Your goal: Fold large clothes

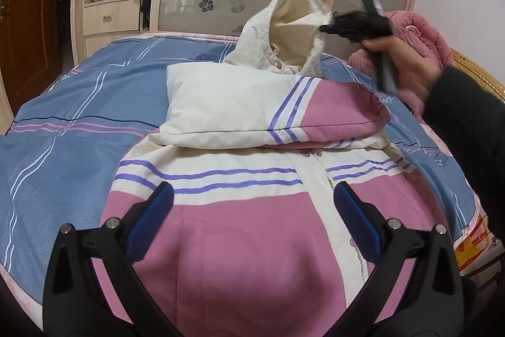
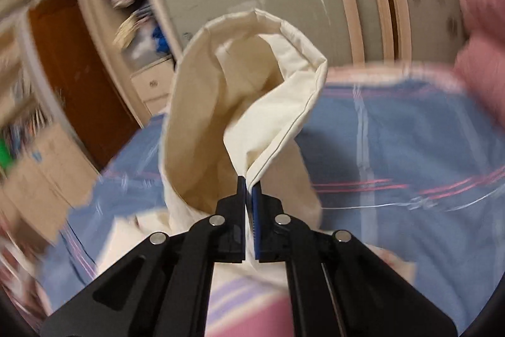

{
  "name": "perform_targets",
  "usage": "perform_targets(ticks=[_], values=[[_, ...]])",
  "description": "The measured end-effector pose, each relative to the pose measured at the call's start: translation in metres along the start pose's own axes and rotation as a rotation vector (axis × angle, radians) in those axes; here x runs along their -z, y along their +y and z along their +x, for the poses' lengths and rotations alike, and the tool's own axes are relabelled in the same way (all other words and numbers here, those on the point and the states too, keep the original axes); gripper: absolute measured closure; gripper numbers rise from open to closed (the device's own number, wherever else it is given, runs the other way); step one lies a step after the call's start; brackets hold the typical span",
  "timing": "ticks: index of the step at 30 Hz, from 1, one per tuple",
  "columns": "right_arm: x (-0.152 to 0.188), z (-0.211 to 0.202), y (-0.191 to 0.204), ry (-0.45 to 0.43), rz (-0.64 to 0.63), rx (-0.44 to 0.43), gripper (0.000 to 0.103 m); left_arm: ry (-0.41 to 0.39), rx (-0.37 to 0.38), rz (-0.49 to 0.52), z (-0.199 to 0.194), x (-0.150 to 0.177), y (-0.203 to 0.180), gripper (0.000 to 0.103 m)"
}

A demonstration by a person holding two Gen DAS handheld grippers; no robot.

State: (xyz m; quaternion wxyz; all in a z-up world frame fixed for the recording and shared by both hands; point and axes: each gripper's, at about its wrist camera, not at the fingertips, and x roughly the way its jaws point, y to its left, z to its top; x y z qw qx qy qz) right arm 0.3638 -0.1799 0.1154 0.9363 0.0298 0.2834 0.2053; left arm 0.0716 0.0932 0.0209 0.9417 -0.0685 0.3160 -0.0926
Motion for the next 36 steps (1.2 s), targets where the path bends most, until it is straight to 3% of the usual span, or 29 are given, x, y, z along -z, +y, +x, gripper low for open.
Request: perform_targets(ticks=[3, 6, 10, 13, 15, 16, 17, 18, 22, 24, 27, 29, 33, 36], values=[[0.049, -0.043, 0.031, -0.067, -0.227, 0.118, 0.101, -0.003, 0.005, -0.004, 0.001, 0.000, -0.002, 0.002], [0.111, -0.058, 0.054, -0.041, -0.435, 0.216, 0.103, -0.006, -0.002, 0.001, 0.002, 0.000, -0.003, 0.002], [0.168, -0.054, 0.051, 0.037, -0.461, 0.265, 0.103, 0.009, -0.001, -0.016, 0.008, 0.001, -0.002, 0.002], [0.170, -0.064, 0.044, 0.049, -0.303, 0.163, 0.103, 0.011, 0.004, -0.040, 0.012, 0.001, 0.000, 0.002], [0.163, -0.079, 0.046, 0.022, -0.218, 0.096, 0.074, 0.009, 0.005, -0.056, 0.013, 0.001, 0.002, 0.002], [0.160, -0.091, 0.048, -0.014, -0.176, 0.088, 0.026, 0.004, 0.005, -0.064, 0.014, 0.001, 0.003, 0.002], [0.159, -0.102, 0.052, -0.056, -0.143, 0.086, 0.001, 0.000, 0.004, -0.066, 0.014, 0.001, 0.003, 0.002], [0.159, -0.117, 0.052, -0.130, -0.097, 0.060, 0.001, -0.006, 0.003, -0.068, 0.013, 0.001, 0.004, 0.002], [0.168, -0.148, 0.052, -0.210, 0.094, -0.031, 0.001, -0.048, 0.032, -0.084, 0.007, 0.000, 0.011, 0.002], [0.184, -0.164, 0.043, -0.280, 0.246, -0.090, 0.001, -0.079, 0.089, -0.131, 0.004, -0.005, 0.018, 0.002], [0.202, -0.177, 0.038, -0.316, 0.412, -0.127, 0.001, -0.088, 0.217, -0.292, 0.010, -0.023, 0.042, 0.002], [0.212, -0.184, 0.028, -0.339, 0.500, -0.193, 0.001, -0.091, 0.316, -0.415, 0.019, -0.046, 0.058, 0.002], [0.221, -0.184, 0.017, -0.346, 0.559, -0.218, 0.001, -0.116, 0.452, -0.490, 0.047, -0.107, 0.061, 0.002], [0.228, -0.185, 0.010, -0.329, 0.602, -0.231, 0.001, -0.094, 0.467, -0.543, 0.081, -0.138, 0.061, 0.002]])
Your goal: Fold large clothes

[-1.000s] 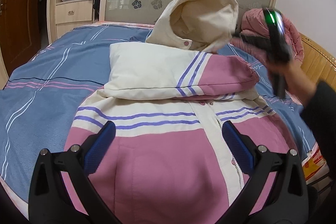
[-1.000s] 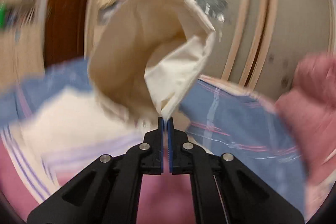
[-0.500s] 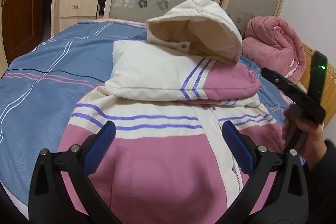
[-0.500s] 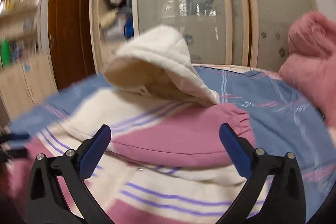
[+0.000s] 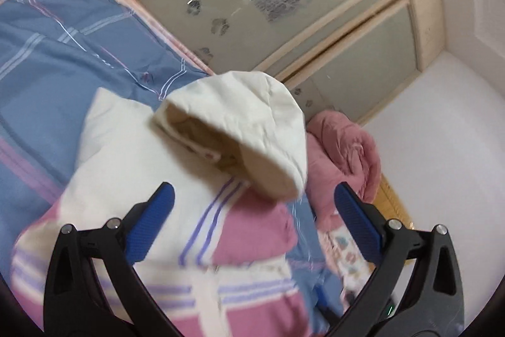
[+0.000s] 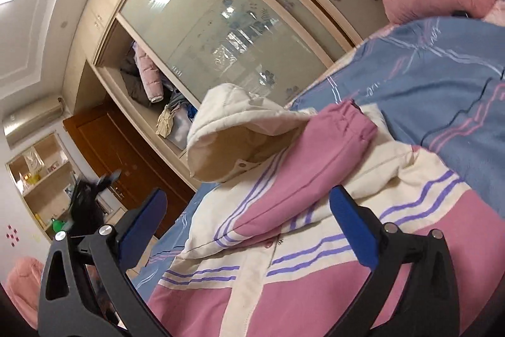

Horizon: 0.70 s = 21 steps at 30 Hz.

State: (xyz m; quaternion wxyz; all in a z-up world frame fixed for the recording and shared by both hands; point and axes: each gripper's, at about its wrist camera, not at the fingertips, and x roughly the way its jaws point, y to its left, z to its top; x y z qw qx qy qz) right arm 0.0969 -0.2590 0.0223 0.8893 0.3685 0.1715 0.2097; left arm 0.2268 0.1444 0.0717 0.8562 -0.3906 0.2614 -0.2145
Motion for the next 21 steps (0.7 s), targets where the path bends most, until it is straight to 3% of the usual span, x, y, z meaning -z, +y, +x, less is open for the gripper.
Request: perform_targets(ticks=[5, 8, 11, 13, 15, 21], values=[[0.000, -0.006, -0.011, -0.005, 0.054, -0.025, 0.001, 0.044, -0.005, -0.193, 0.071, -0.030, 0.024, 0.011], [-0.005, -0.010, -0.014, -0.013, 0.068, -0.044, 0.001, 0.050, -0.060, -0.231, 0.099, -0.038, 0.038, 0.015], [-0.008, -0.010, -0.019, 0.005, 0.085, -0.055, 0.001, 0.049, -0.153, -0.261, 0.121, -0.041, 0.050, 0.037], [-0.010, -0.011, -0.023, 0.008, 0.093, -0.050, 0.001, 0.049, -0.180, -0.253, 0.125, -0.044, 0.052, 0.074], [-0.012, -0.011, -0.027, 0.014, 0.110, -0.052, 0.001, 0.058, -0.189, -0.219, 0.126, -0.043, 0.045, 0.089], [-0.012, -0.013, -0.028, 0.027, 0.116, -0.065, 0.001, 0.083, -0.191, -0.028, 0.092, -0.027, -0.005, 0.094]])
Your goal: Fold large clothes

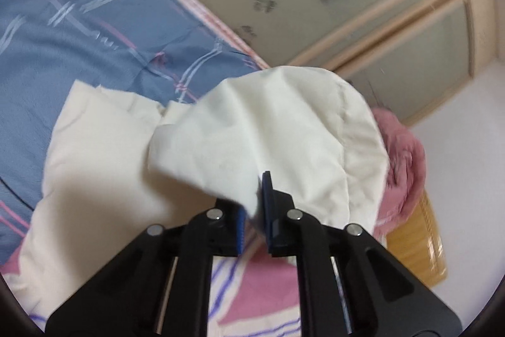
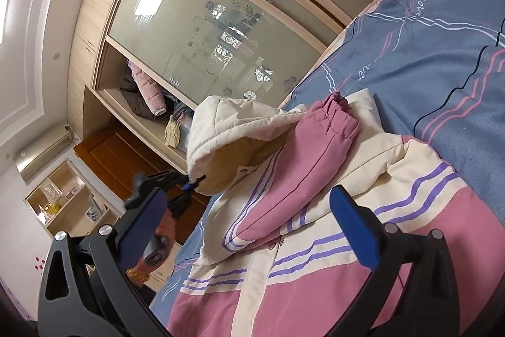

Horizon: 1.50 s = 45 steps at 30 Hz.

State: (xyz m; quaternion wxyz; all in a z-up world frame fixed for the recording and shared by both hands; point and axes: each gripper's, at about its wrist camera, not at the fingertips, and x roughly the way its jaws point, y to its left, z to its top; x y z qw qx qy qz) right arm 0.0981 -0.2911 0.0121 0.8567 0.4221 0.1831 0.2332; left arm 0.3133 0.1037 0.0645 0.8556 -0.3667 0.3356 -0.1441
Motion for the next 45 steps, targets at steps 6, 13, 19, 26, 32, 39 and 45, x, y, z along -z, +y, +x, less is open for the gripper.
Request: perform_targets(ticks=[6, 13, 19, 26, 32, 39, 45], values=[[0.007, 0.000, 0.007, 0.016, -0.022, -0.002, 0.001, 0.057, -0.028, 0.115, -0.039, 0.046, -0.012, 0.094], [0.011, 0.002, 0.014, 0.035, -0.054, 0.014, 0.001, 0.153, -0.137, 0.047, -0.051, 0.105, 0.061, 0.094], [0.016, 0.005, 0.032, 0.032, -0.179, 0.096, 0.001, -0.033, -0.151, 0.205, -0.110, 0.135, 0.051, 0.002], [0.016, 0.033, 0.064, 0.063, -0.348, 0.278, 0.001, -0.343, -0.291, 0.525, -0.165, 0.172, 0.011, 0.002], [-0.041, 0.156, 0.134, 0.216, -0.437, 0.370, 0.001, -0.360, -0.361, 0.576, -0.159, 0.174, 0.014, 0.002], [-0.055, 0.304, 0.139, 0.377, -0.515, 0.525, 0.001, -0.382, -0.330, 0.532, -0.175, 0.166, 0.022, 0.002], [0.040, 0.320, 0.039, 0.615, -0.568, 0.680, 0.001, -0.376, -0.298, 0.514, -0.186, 0.162, 0.026, 0.002]])
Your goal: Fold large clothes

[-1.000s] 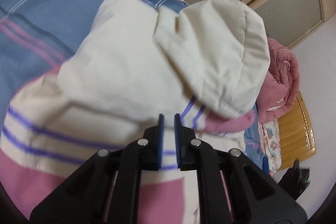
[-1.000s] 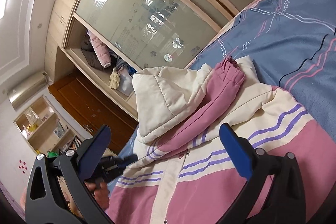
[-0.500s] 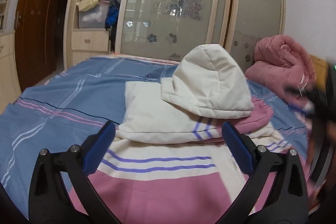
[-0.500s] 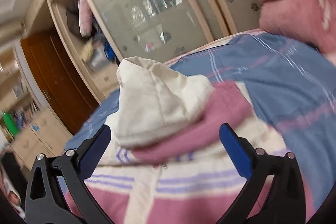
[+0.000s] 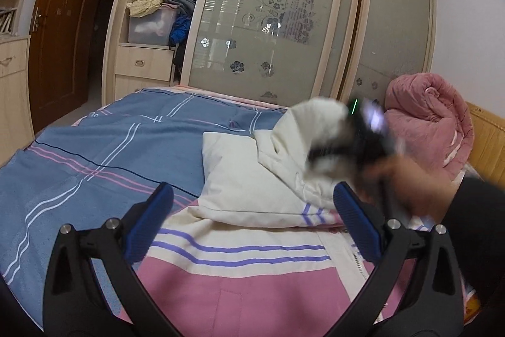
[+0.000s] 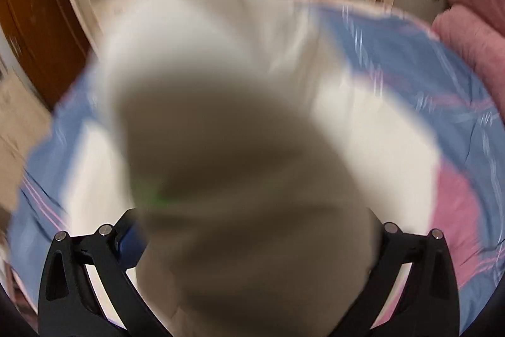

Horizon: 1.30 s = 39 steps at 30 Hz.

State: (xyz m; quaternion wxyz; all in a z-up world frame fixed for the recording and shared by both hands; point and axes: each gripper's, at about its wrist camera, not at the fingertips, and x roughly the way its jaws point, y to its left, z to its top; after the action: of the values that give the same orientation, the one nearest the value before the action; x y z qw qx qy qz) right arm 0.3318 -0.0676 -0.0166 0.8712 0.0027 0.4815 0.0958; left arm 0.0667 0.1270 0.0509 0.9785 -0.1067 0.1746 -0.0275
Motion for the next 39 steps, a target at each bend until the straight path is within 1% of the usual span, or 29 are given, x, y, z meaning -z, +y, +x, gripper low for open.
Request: perform_targets(ticks=[2, 3, 5, 7, 9, 10, 12, 14, 15, 17, 18, 19, 21, 22, 23, 24, 25, 27, 28, 29, 30, 31, 36, 39], values=[[0.029, 0.008, -0.002, -0.070, -0.043, 0.009, 0.001, 0.003, 0.003, 0.005, -0.001, 0.000, 0.000, 0.002], [0.040, 0.009, -0.004, -0.090, -0.050, 0.004, 0.001, 0.006, 0.004, 0.009, -0.001, 0.000, 0.000, 0.002], [0.046, 0.006, -0.009, -0.101, -0.040, -0.015, 0.001, 0.008, 0.001, 0.017, -0.002, 0.001, 0.000, 0.002], [0.046, 0.003, -0.012, -0.103, -0.044, -0.033, 0.001, 0.011, 0.001, 0.012, -0.001, 0.001, 0.001, 0.002], [0.041, -0.013, -0.013, -0.091, -0.045, -0.041, 0.001, 0.017, 0.002, 0.004, 0.002, 0.002, 0.002, 0.002], [0.039, -0.024, -0.014, -0.094, -0.021, -0.051, 0.001, 0.018, 0.000, 0.003, 0.002, 0.002, 0.004, 0.002], [0.037, -0.063, -0.017, -0.181, 0.041, -0.133, 0.001, 0.017, -0.001, -0.001, 0.003, 0.001, 0.005, 0.002], [0.026, -0.104, -0.019, -0.294, 0.070, -0.164, 0.001, 0.010, 0.004, -0.009, 0.002, 0.001, 0.007, 0.002], [0.013, -0.123, -0.020, -0.347, 0.090, -0.171, 0.001, 0.007, 0.004, -0.016, 0.001, 0.001, 0.009, 0.002], [-0.014, -0.140, -0.020, -0.395, 0.118, -0.163, 0.001, 0.007, 0.006, -0.036, 0.002, 0.000, 0.011, 0.002], [-0.036, -0.143, -0.017, -0.411, 0.117, -0.146, 0.001, 0.009, 0.011, -0.046, 0.002, 0.000, 0.012, 0.002], [-0.050, -0.145, -0.017, -0.419, 0.108, -0.131, 0.001, 0.010, 0.013, -0.050, 0.002, 0.000, 0.013, 0.002], [-0.075, -0.135, -0.011, -0.426, 0.098, -0.071, 0.001, 0.008, 0.007, -0.046, 0.002, 0.000, 0.012, 0.002], [-0.087, -0.121, -0.009, -0.410, 0.099, -0.028, 0.001, 0.006, 0.002, -0.041, 0.002, 0.000, 0.012, 0.002], [-0.093, -0.104, -0.014, -0.371, 0.103, -0.005, 0.001, 0.006, -0.005, -0.036, 0.002, 0.000, 0.012, 0.002], [-0.094, -0.075, -0.018, -0.294, 0.107, 0.029, 0.001, 0.008, -0.010, -0.034, 0.003, 0.000, 0.013, 0.002], [-0.083, -0.053, -0.022, -0.230, 0.114, 0.045, 0.001, 0.011, -0.010, -0.036, 0.003, 0.000, 0.013, 0.002], [-0.060, -0.004, -0.027, -0.088, 0.125, 0.032, 0.001, 0.018, -0.006, -0.046, 0.004, 0.000, 0.015, 0.002], [-0.041, 0.023, -0.022, -0.032, 0.086, 0.042, 0.001, 0.022, -0.004, -0.046, 0.004, 0.000, 0.015, 0.002], [-0.021, 0.034, -0.018, -0.069, 0.025, 0.075, 0.001, 0.024, -0.005, -0.043, 0.004, 0.000, 0.015, 0.002], [-0.004, 0.035, -0.014, -0.154, -0.027, 0.110, 0.001, 0.027, -0.006, -0.038, 0.004, 0.000, 0.015, 0.002], [0.001, 0.035, -0.015, -0.175, -0.021, 0.114, 0.001, 0.027, -0.005, -0.035, 0.004, 0.000, 0.015, 0.002], [0.002, 0.036, -0.019, -0.198, -0.003, 0.101, 0.001, 0.041, -0.011, -0.042, 0.008, 0.000, 0.017, 0.002], [0.002, 0.028, -0.020, -0.226, 0.005, 0.078, 0.001, 0.042, -0.010, -0.041, 0.008, 0.000, 0.016, 0.002]])
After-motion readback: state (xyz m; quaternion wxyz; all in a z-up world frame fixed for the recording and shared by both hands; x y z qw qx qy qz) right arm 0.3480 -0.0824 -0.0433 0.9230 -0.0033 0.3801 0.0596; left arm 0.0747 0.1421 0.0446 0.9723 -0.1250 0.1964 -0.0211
